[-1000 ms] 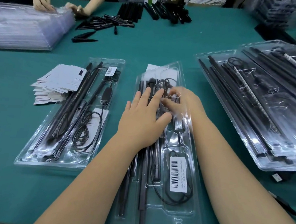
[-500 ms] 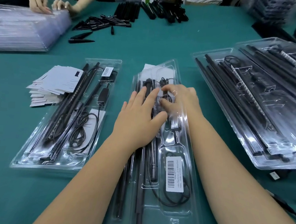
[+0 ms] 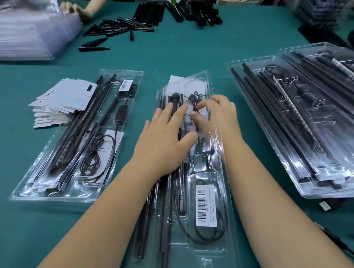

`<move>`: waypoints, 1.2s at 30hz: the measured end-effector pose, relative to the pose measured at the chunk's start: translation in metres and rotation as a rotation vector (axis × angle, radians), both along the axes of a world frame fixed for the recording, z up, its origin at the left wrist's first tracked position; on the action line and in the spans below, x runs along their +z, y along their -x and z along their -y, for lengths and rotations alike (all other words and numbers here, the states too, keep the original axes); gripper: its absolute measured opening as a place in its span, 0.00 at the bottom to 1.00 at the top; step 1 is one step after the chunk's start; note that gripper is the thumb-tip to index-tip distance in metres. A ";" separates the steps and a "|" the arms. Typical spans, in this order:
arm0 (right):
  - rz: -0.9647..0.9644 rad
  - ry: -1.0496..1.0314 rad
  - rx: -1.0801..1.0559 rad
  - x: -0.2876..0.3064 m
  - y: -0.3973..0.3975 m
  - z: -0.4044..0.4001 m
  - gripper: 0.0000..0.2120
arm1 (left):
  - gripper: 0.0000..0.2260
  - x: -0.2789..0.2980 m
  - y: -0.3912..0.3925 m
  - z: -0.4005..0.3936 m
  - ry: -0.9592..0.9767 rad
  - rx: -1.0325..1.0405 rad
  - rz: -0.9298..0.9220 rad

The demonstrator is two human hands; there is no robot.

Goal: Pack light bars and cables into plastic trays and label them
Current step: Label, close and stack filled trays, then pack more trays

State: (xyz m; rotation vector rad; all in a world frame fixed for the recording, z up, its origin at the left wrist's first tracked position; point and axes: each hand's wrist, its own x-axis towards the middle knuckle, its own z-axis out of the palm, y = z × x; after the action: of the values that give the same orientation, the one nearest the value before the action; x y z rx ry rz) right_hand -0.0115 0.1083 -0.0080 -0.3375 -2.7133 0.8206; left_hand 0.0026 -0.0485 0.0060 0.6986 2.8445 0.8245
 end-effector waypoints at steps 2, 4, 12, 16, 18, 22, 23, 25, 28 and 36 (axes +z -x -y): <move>0.001 0.042 -0.015 0.000 -0.001 0.000 0.14 | 0.29 0.000 0.000 0.000 0.000 0.000 -0.001; 0.070 0.071 -0.028 0.002 0.000 0.000 0.13 | 0.29 0.000 0.000 0.000 0.002 -0.003 0.002; 0.085 0.055 -0.026 0.002 0.005 0.001 0.29 | 0.29 0.001 -0.001 -0.002 0.030 0.006 -0.013; 0.121 0.183 0.058 0.003 0.005 -0.001 0.38 | 0.29 0.001 -0.001 -0.002 0.069 -0.002 -0.017; 0.157 0.187 0.095 0.004 0.005 -0.003 0.37 | 0.29 0.000 0.001 -0.002 0.104 -0.012 -0.013; 0.157 0.236 0.102 0.004 0.004 -0.006 0.32 | 0.31 -0.002 0.001 -0.004 0.212 -0.018 -0.032; 0.154 0.227 0.113 0.004 0.004 -0.007 0.33 | 0.31 -0.002 0.001 -0.004 0.217 -0.016 -0.034; 0.165 0.096 0.145 0.004 0.006 -0.006 0.30 | 0.32 -0.002 0.001 -0.002 0.205 -0.016 -0.032; 0.137 0.072 0.069 0.003 0.005 0.000 0.22 | 0.31 -0.003 0.002 -0.001 0.187 -0.023 -0.030; 0.189 -0.056 0.105 -0.001 0.004 -0.008 0.20 | 0.27 -0.006 0.001 -0.005 0.366 -0.040 -0.083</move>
State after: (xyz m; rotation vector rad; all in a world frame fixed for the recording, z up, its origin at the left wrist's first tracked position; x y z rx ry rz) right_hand -0.0158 0.1166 -0.0090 -0.2751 -2.9452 0.7743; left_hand 0.0012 -0.0439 -0.0003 0.7461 2.9230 0.2599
